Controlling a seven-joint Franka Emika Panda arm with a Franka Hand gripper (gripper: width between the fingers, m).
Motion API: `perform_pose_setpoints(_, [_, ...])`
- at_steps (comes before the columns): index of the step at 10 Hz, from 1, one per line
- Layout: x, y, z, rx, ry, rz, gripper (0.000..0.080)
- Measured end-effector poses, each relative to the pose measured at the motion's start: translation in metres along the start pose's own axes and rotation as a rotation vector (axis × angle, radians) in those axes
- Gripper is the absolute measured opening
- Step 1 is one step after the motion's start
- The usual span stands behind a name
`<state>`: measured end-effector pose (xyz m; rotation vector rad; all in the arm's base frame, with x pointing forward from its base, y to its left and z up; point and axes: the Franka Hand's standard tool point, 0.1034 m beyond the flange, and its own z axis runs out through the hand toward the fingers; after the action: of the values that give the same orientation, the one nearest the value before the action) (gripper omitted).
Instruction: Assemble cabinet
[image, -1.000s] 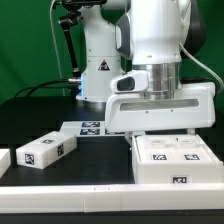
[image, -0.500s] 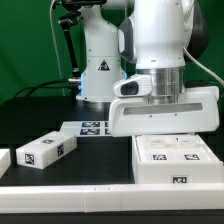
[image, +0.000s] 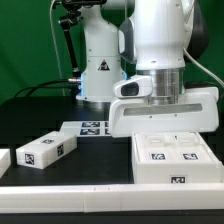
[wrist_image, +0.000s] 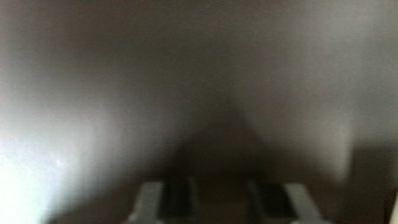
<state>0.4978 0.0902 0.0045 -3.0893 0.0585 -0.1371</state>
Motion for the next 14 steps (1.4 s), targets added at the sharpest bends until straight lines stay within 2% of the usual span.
perform_pose_setpoints(1, [0.0,0.0,0.0,0.0,0.0,-0.005,0.0036])
perform_pose_setpoints(2, [0.0,0.0,0.0,0.0,0.0,-0.007,0.001])
perform_pose_setpoints(5, [-0.001,0.001,-0.002,-0.001,-0.005,-0.025,0.0002])
perform_pose_setpoints(7, [-0.001,0.004,-0.025,-0.004,-0.009,-0.064,0.0002])
perform_pose_setpoints(11, [0.013,0.003,-0.069,-0.004,-0.005,-0.106,0.0002])
perform_pose_setpoints(14, [0.013,0.003,-0.066,-0.004,-0.001,-0.107,0.0002])
